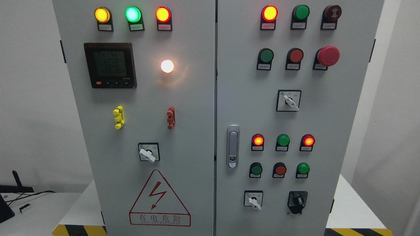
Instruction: Trip black knob to open circuit
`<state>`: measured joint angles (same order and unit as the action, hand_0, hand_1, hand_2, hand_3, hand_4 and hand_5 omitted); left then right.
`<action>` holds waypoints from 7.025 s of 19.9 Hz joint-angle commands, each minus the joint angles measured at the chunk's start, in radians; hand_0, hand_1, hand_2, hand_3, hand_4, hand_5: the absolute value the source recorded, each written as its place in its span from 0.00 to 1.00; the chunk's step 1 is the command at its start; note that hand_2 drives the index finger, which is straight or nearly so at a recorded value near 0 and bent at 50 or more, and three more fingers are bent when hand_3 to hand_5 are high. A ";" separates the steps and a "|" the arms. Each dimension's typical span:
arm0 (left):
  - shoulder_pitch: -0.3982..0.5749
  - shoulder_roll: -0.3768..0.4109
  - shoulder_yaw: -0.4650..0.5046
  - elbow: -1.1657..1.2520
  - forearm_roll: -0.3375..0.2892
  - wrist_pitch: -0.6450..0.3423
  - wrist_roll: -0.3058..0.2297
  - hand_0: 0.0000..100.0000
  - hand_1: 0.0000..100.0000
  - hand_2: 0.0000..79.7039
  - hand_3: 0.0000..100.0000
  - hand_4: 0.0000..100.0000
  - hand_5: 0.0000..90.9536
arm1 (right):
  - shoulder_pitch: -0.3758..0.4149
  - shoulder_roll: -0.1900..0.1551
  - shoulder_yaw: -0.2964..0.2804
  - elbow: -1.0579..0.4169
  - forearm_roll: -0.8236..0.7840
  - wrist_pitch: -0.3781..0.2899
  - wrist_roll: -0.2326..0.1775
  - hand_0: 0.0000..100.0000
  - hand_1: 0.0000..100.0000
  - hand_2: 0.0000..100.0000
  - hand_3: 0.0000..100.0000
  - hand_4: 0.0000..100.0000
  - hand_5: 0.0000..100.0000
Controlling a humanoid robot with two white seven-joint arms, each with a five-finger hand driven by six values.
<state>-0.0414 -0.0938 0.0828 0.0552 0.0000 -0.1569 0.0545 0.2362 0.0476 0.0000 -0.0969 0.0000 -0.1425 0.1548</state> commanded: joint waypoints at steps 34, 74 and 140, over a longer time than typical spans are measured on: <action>0.000 0.000 0.000 0.000 -0.031 0.000 0.001 0.12 0.39 0.00 0.00 0.00 0.00 | 0.701 -0.051 -0.224 -1.520 -0.103 -0.385 0.042 0.06 0.49 0.28 0.67 0.58 0.47; 0.000 0.000 0.000 0.000 -0.031 0.000 0.001 0.12 0.39 0.00 0.00 0.00 0.00 | -0.204 -0.140 -0.302 -1.727 -0.264 0.420 -0.122 0.14 0.69 0.46 1.00 0.95 0.89; 0.000 -0.001 0.000 0.000 -0.031 0.000 0.001 0.12 0.39 0.00 0.00 0.00 0.00 | -0.434 -0.100 -0.040 -1.584 -0.204 0.443 -0.232 0.28 0.79 0.51 1.00 0.99 0.92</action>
<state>-0.0414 -0.0937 0.0828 0.0552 0.0000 -0.1569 0.0545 -0.1965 -0.0642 -0.0468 -1.6764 -0.2072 0.3011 -0.0766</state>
